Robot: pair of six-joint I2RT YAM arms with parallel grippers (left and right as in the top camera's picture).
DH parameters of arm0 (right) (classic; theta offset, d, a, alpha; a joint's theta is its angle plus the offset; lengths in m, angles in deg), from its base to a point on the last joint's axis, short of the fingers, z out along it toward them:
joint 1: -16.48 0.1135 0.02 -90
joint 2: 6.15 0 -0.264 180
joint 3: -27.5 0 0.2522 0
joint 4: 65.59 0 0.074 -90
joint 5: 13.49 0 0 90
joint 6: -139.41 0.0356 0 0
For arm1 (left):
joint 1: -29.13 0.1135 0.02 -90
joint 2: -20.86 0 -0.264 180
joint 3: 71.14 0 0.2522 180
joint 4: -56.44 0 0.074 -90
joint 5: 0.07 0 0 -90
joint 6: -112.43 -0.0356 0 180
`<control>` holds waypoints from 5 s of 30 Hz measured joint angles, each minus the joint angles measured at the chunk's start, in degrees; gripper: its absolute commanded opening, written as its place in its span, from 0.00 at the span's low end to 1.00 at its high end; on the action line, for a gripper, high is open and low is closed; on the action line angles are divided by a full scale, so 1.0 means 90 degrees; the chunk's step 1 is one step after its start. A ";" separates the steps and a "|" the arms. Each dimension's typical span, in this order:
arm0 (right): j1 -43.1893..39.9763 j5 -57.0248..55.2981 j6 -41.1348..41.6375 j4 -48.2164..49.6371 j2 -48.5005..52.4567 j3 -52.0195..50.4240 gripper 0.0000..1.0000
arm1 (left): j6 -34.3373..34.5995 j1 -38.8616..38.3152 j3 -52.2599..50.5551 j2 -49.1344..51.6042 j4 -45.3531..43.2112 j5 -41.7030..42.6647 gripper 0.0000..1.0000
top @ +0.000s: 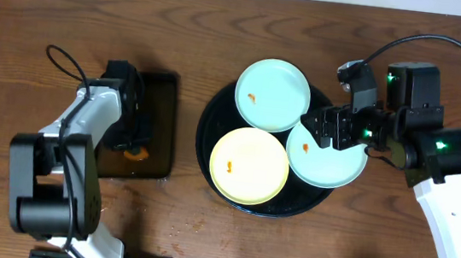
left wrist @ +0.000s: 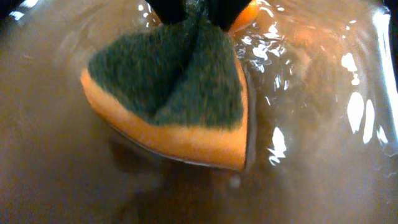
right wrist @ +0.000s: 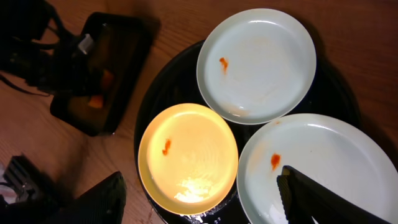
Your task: Clean dirty plates on tray and stack at the side
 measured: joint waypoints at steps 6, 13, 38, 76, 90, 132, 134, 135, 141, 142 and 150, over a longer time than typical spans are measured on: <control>0.0000 -0.0017 0.0000 0.0000 0.0000 0.0002 0.75 | -0.0017 0.0000 0.0007 -0.0838 -0.0010 0.0095 0.47; 0.0000 -0.0029 0.0000 0.0000 0.0000 0.0002 0.76 | -0.0012 0.0000 -0.0041 -0.0772 -0.0755 0.0090 0.46; 0.0000 -0.0104 0.0126 -0.0257 0.0019 0.0000 0.64 | -0.0029 0.0000 -0.0005 -0.0940 -0.0333 0.0087 0.08; 0.0342 -0.1428 0.0656 0.1268 0.1457 -0.0017 0.64 | -0.0019 0.0000 -0.0073 0.0036 -0.0862 0.0136 0.07; -0.0265 -0.1418 0.0716 0.2737 0.3466 -0.0022 0.43 | -0.0012 -0.1161 0.1253 -0.0750 -0.0554 0.0624 0.07; -0.0835 0.0682 0.1071 0.3820 0.5071 -0.0039 0.01 | 0.1333 -0.3917 0.1258 0.0770 -0.3655 0.1103 0.07; -0.0835 0.0682 0.1071 0.3813 0.5071 -0.0039 0.01 | 0.1336 -0.3968 0.1258 0.0889 -0.3674 0.1105 0.07; -0.0835 0.0682 0.1071 0.3806 0.5071 -0.0039 0.01 | 0.1338 -0.3990 0.1258 0.0967 -0.3672 0.1098 0.07; -0.0835 0.0753 0.1093 0.3723 0.5071 -0.0024 0.01 | 0.1265 -0.4007 0.1258 0.1311 -0.3670 0.0444 0.08; -0.0835 0.0760 0.1095 0.3713 0.5071 -0.0022 0.01 | 0.1202 -0.4022 0.1258 0.1311 -0.3653 0.0211 0.07; -0.0816 0.0848 0.1161 0.3577 0.5071 -0.0002 0.01 | 0.0770 -0.4075 0.1321 0.1309 -0.3417 -0.1593 0.08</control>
